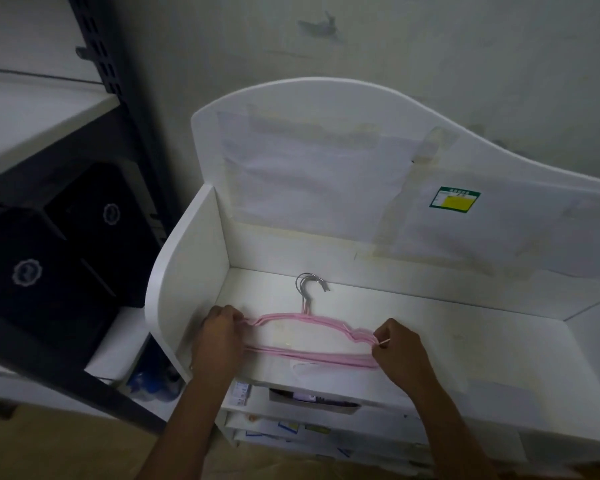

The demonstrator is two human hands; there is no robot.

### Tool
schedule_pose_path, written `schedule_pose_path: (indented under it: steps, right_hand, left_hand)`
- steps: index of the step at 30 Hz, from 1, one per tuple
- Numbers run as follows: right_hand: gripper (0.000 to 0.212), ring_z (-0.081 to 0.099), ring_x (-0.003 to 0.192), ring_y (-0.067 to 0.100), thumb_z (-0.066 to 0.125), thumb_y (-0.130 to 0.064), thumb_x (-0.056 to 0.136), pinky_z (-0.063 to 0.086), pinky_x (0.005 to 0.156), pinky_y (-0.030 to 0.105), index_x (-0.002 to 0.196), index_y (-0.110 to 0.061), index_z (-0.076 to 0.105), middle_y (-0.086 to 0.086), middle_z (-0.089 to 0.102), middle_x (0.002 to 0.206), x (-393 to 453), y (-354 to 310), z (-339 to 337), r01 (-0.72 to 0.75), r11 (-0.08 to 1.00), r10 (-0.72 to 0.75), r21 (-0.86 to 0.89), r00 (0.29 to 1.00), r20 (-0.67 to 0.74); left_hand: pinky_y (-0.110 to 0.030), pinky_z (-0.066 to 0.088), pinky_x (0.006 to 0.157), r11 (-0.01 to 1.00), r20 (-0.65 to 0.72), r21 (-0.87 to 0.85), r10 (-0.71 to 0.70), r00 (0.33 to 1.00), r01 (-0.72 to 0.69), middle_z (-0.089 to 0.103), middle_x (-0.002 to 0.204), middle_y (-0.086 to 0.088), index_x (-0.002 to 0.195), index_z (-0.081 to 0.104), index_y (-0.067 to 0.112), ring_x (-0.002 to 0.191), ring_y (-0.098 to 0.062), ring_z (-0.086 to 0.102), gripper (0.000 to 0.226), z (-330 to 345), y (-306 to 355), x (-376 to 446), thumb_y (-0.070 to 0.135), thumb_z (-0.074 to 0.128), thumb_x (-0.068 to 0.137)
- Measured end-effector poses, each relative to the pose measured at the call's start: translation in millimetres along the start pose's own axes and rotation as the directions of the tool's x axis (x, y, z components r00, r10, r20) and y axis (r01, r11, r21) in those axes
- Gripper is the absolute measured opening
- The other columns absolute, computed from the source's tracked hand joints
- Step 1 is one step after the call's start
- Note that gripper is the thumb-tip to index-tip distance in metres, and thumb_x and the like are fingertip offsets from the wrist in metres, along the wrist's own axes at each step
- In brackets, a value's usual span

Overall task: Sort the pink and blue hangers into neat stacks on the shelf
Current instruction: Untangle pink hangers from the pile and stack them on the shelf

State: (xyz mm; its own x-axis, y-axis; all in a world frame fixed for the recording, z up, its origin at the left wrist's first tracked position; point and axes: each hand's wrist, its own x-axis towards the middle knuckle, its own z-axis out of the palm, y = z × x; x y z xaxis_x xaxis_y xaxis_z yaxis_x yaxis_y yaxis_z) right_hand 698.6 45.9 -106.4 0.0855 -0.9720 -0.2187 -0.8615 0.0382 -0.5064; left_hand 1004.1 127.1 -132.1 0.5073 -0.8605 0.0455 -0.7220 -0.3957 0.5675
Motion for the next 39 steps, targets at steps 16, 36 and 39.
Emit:
schedule_pose_path:
  steps: [16,36,39]
  right_hand:
    - [0.015,0.060,0.071,0.015,0.068,-0.011,0.081,0.045,0.059,0.024,0.089,-0.017,0.057,0.001,0.062,0.085,13.0,-10.9,4.6,0.013,0.970,0.000,-0.242,0.998,0.055]
    - [0.003,0.047,0.079,0.008,0.065,-0.023,0.088,0.038,0.067,0.022,0.088,-0.026,0.064,-0.012,0.048,0.082,20.0,-15.6,13.2,0.303,0.889,-0.294,-0.343,0.953,0.079]
    - [0.005,0.047,0.075,0.008,0.064,-0.022,0.088,0.033,0.061,0.020,0.086,-0.025,0.067,-0.011,0.050,0.079,22.7,-15.6,12.1,0.297,0.881,-0.294,-0.368,0.954,0.066]
  left_hand:
    - [-0.025,0.051,0.057,0.994,0.113,0.108,-0.048,0.992,0.035,0.063,0.082,0.008,0.085,0.070,0.027,0.068,-0.009,0.060,0.031,2.2,-3.0,26.3,-0.001,0.059,0.084]
    - [-0.031,0.054,0.075,0.979,0.235,0.145,0.104,0.966,-0.141,0.068,0.093,0.007,0.093,0.076,0.031,0.084,-0.015,0.063,0.018,0.8,3.6,37.1,0.017,0.070,0.084]
    - [-0.029,0.053,0.073,0.974,0.231,0.183,0.090,0.969,-0.134,0.069,0.089,0.007,0.090,0.076,0.032,0.082,-0.016,0.064,0.015,-0.1,5.5,40.8,0.021,0.070,0.083]
